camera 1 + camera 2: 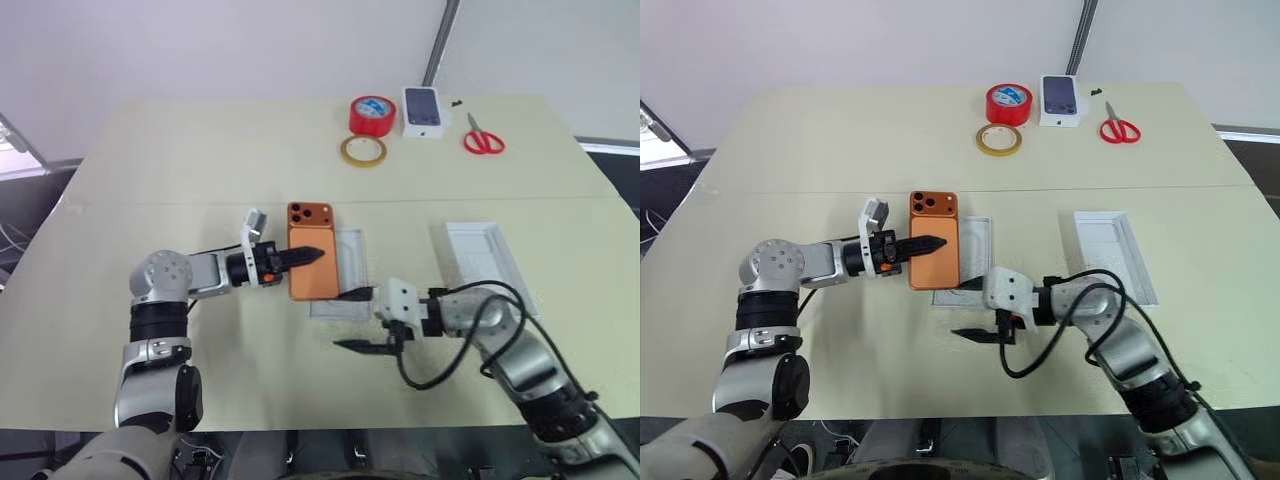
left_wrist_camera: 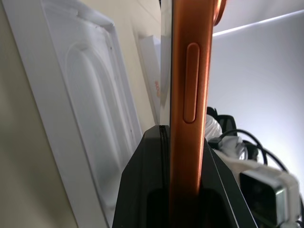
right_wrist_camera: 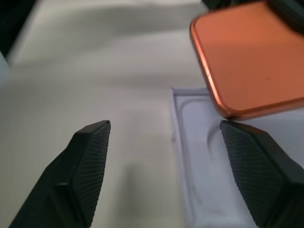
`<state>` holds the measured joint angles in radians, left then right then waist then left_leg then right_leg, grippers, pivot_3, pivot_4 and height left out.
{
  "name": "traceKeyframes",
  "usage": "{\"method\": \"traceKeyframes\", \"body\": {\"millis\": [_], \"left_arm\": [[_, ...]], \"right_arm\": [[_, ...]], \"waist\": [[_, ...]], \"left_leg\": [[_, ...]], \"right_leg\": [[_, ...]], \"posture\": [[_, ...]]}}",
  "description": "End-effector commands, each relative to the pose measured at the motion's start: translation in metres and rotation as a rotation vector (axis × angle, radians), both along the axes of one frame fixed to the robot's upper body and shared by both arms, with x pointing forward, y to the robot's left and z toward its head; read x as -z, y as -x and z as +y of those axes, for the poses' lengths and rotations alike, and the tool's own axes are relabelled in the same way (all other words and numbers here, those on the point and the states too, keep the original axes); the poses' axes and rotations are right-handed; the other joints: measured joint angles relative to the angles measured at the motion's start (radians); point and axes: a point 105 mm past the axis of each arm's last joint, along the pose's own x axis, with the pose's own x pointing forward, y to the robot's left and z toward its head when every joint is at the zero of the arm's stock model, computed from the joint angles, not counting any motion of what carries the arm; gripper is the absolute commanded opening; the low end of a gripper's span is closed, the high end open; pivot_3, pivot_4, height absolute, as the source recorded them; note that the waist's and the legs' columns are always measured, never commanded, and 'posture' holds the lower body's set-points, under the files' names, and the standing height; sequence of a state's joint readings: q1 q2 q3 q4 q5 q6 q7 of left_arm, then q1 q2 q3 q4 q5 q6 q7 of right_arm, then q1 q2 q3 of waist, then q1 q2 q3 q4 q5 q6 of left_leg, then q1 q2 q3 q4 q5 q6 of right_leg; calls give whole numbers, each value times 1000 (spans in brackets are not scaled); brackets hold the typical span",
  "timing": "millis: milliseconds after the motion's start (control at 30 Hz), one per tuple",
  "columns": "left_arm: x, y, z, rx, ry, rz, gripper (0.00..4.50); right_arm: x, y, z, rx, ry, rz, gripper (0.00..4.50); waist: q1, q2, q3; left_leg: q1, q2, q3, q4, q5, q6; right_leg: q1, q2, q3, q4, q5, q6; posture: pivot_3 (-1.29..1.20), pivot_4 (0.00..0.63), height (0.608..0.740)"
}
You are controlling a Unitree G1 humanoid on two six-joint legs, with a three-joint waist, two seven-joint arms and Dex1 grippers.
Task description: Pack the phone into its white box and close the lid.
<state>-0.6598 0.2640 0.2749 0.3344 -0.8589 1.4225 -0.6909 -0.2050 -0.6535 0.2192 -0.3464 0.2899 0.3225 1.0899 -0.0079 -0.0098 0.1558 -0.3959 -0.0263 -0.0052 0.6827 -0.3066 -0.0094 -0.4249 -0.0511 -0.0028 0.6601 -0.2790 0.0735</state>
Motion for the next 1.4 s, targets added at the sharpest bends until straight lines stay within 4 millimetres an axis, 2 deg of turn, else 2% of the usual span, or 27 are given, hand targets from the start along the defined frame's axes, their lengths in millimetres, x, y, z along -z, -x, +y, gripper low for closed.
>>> {"method": "traceKeyframes", "body": {"millis": [33, 200, 267, 333, 500, 867, 1000, 1100, 1200, 1333, 1400], "left_arm": [[-12, 2, -8, 36, 51, -48, 0], [-3, 4, -21, 47, 41, -37, 0], [-2, 5, -25, 52, 39, -22, 1001], [-2, 6, -26, 58, 37, -24, 1840], [-3, 9, -25, 79, 10, -25, 4409], [-21, 14, -35, 139, -159, -79, 4463], [-18, 6, -26, 96, -230, -89, 4463], [-21, 10, -23, 121, -247, -98, 4463], [-23, 8, -27, 117, -238, -91, 4463], [-22, 13, -26, 144, -316, -163, 4463], [-25, 8, -22, 131, -324, -193, 4463]], "right_arm": [[-28, -12, -26, 87, -52, -39, 3544], [-26, -58, -72, 358, -59, -91, 3544], [-21, -61, -73, 365, -42, -109, 3599], [-19, -58, -65, 337, -44, -116, 3599], [-14, -57, -58, 324, -50, -119, 3599], [-14, -63, -46, 314, -59, -143, 3599], [-10, -63, -39, 299, -60, -146, 3599], [-11, -64, -39, 298, -64, -150, 3599], [-11, -66, -40, 303, -66, -151, 3599], [-9, -68, -39, 301, -56, -159, 3599], [-10, -68, -38, 303, -63, -159, 3599]], "waist": [[0, 0, 0], [-2, -1, 0], [-1, -1, 1], [-4, -1, 1], [-2, -1, 0], [-3, -1, 0], [-4, -1, 1], [-4, -1, 1], [-2, -1, 1], [-2, -1, 1], [-5, -1, 1]], "left_leg": [[0, 0, 0, 0, 0, 0], [1, 0, 0, 0, 0, 1], [1, 0, 0, 0, 0, 0], [1, 0, 0, -1, 0, 0], [2, 0, 0, 0, 1, -1], [3, 0, 0, 0, 1, -1], [3, 0, 0, 0, 1, -2], [3, 0, 0, 0, 1, -2], [3, 0, 0, 0, 1, -2], [3, 0, 0, 0, 1, -2], [3, 0, 0, 0, 1, -2]], "right_leg": [[0, 0, 0, 0, 0, 0], [0, 0, 0, 0, 0, 0], [0, 0, 0, 0, 0, 0], [0, 0, 0, 1, 0, 0], [1, 1, 0, 1, 0, 0], [2, 1, 0, 2, 0, 0], [1, 1, 0, 3, 0, 0], [1, 1, 0, 3, 0, 0], [1, 1, 0, 3, 0, 0], [1, 1, 0, 3, 0, 0], [1, 1, 0, 3, 0, 0]], "posture": [[0, 150, 740], [0, 150, 740], [0, 150, 740], [0, 150, 740], [0, 150, 740], [0, 150, 740], [0, 150, 740], [0, 150, 740], [0, 150, 740], [0, 150, 740], [0, 150, 740]]}}
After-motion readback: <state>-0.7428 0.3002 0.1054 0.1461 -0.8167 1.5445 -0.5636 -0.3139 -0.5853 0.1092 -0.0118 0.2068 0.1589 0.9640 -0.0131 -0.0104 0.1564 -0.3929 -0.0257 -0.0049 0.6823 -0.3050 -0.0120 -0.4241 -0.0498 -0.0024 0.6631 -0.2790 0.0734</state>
